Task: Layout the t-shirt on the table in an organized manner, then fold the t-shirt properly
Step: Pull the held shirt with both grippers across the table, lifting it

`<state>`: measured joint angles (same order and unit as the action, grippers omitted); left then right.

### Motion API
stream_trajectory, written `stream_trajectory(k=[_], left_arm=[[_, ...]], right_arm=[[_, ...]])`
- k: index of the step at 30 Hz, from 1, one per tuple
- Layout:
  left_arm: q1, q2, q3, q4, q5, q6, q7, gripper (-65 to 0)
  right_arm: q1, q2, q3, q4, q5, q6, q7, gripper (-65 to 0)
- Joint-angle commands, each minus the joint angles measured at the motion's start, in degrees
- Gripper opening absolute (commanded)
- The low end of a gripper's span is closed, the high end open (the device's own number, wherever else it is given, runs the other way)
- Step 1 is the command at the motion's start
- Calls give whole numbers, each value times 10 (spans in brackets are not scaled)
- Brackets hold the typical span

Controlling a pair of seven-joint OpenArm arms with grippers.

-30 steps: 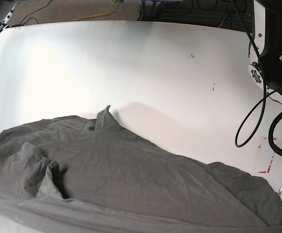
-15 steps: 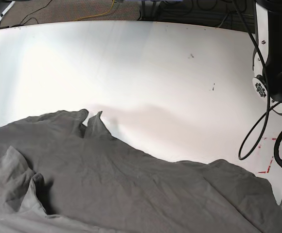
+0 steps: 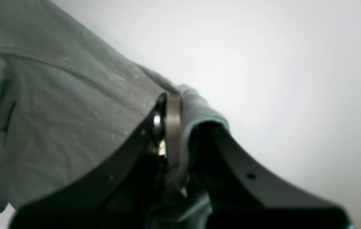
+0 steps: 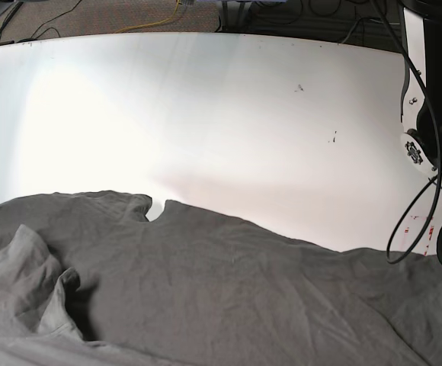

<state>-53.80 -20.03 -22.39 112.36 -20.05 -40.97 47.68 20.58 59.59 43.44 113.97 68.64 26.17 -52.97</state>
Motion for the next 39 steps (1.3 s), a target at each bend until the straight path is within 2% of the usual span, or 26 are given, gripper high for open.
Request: stream_trajectory(k=[1,5,12,18,24,26,33,39], left_arm=[[4,-15,-3,1,10,10,-1,-624],[52,-14,-26,1,8,10,-3,-624],[114,-13,-35,1,8,10,-3,-624],[158,-13,-46,0,8,10,-4,-624],[187,-13,-54,-3,8,10,-5,-624],[194,-13,-54,-4,9,10,-7,-624],[211,-12,-26,-29,12,10,-73,-624],[212,-12,-1,-44,13,10,-109,-624]], right_arm=[[-21,4,17,1,1,-8,8,-650],[-64,-33,42,2,14,-8,8,-650],[-97,-70,40,3,14,-9,6,-650],[-113,-88,35,3,12,-10,-4,-650],[-94,-107,-7,-2,3,-11,-4,-650],[-88,-108,-23,-2,-16,-11,-4,-650],[-49,-181,-66,-2,-115,-7,-3,-650],[-1,-223,-129,-3,-204,-6,-3,-650]])
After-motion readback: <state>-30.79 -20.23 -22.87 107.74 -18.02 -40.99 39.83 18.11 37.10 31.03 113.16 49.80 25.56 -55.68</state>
